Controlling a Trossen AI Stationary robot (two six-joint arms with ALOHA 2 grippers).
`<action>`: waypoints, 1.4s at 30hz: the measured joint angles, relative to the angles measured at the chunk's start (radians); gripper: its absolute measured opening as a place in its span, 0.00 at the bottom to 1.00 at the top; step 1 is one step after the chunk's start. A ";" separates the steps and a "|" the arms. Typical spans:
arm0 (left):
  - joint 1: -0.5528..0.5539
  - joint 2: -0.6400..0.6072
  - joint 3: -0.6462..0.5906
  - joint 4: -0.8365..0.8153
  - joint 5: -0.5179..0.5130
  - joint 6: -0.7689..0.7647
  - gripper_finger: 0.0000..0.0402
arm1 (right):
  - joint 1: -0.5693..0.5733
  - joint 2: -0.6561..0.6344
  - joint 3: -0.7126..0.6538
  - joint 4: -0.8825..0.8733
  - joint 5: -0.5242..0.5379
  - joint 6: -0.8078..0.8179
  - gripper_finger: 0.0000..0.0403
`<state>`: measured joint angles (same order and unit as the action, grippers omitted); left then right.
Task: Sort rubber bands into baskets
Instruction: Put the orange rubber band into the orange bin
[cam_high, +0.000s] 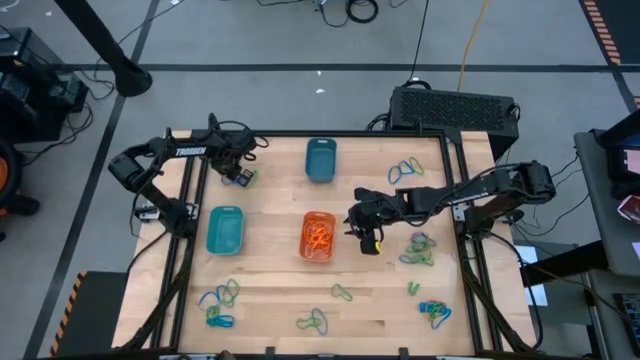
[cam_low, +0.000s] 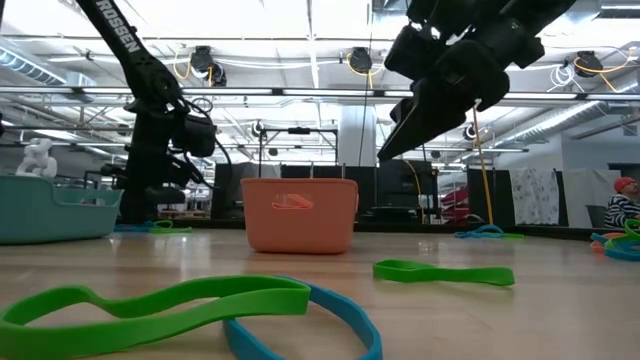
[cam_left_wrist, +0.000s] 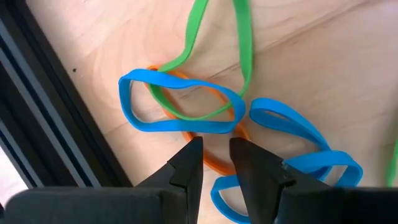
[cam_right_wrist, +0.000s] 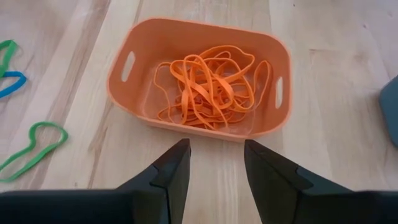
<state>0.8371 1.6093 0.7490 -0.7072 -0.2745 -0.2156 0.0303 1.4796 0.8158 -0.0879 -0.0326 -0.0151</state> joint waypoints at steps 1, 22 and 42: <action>0.000 0.000 0.000 0.001 0.008 0.012 0.25 | 0.001 0.000 0.000 0.000 0.000 0.000 0.36; 0.005 -0.119 -0.008 -0.002 0.103 0.071 0.25 | 0.000 0.000 0.000 0.002 0.001 -0.027 0.36; 0.004 -0.033 0.000 0.019 0.124 0.046 0.25 | 0.000 0.000 0.000 0.002 0.001 -0.023 0.36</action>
<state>0.8410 1.5765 0.7490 -0.6885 -0.1508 -0.1694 0.0303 1.4796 0.8154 -0.0862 -0.0315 -0.0379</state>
